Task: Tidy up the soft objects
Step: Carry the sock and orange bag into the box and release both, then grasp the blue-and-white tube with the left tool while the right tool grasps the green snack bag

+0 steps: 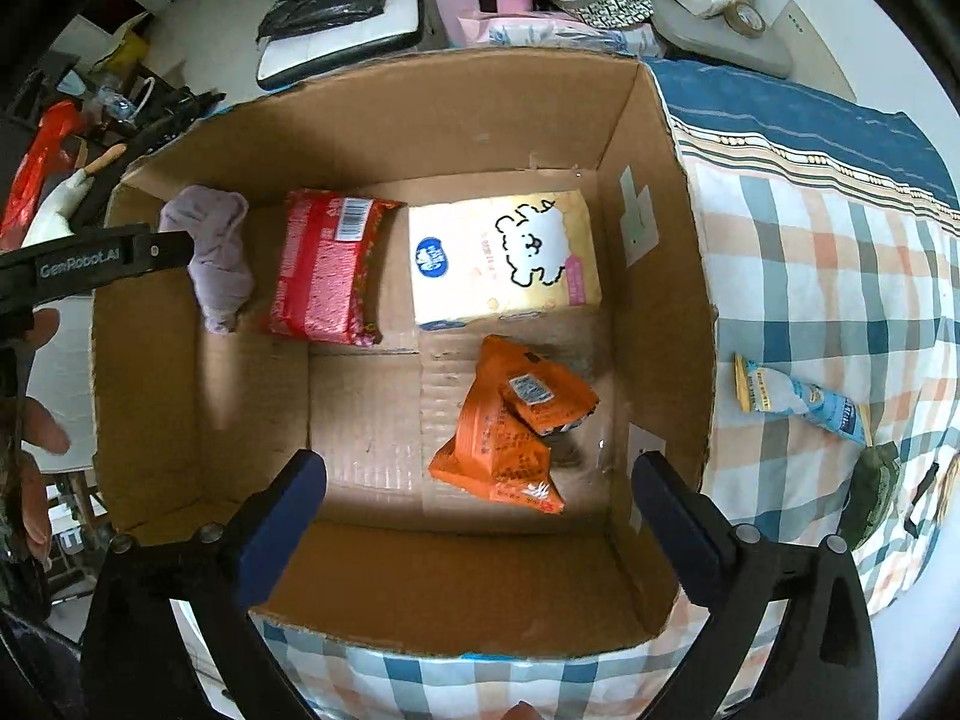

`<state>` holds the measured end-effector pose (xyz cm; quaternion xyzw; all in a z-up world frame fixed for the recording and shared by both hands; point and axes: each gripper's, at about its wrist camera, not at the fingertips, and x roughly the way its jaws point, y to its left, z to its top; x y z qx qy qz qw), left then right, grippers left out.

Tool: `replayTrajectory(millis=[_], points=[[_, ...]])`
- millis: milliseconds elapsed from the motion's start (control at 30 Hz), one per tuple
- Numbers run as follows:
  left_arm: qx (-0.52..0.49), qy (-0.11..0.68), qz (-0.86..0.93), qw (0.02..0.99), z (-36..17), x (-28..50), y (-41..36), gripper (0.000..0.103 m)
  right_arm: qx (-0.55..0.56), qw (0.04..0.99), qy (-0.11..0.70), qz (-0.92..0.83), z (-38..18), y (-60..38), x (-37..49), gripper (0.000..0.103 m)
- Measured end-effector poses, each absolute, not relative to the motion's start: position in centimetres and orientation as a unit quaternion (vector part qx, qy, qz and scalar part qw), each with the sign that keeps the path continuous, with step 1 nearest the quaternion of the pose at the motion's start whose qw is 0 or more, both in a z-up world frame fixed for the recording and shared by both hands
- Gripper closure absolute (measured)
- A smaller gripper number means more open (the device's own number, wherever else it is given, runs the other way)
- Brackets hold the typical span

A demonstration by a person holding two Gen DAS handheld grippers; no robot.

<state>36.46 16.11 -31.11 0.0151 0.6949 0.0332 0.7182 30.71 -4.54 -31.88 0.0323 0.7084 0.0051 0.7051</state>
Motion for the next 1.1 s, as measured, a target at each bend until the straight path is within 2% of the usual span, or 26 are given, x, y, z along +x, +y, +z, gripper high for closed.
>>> replayTrajectory(millis=[33,67,600,1100], points=[[0.009,0.691,0.033,0.722,-30.5,35.6,16.2,0.007,0.031,0.706,0.707,0.006,-31.7,-4.5,30.5,0.000],[0.004,0.688,0.032,0.725,-30.1,35.0,16.2,0.006,0.031,0.708,0.706,0.010,-31.5,-4.4,30.2,0.000],[-0.041,0.624,0.030,0.779,-22.0,22.3,14.8,0.006,0.013,0.742,0.669,0.032,-26.4,-4.5,24.0,0.000],[-0.045,0.587,0.042,0.807,-16.6,16.5,12.4,0.006,0.024,0.777,0.624,0.077,-19.6,-7.0,19.0,0.000]])
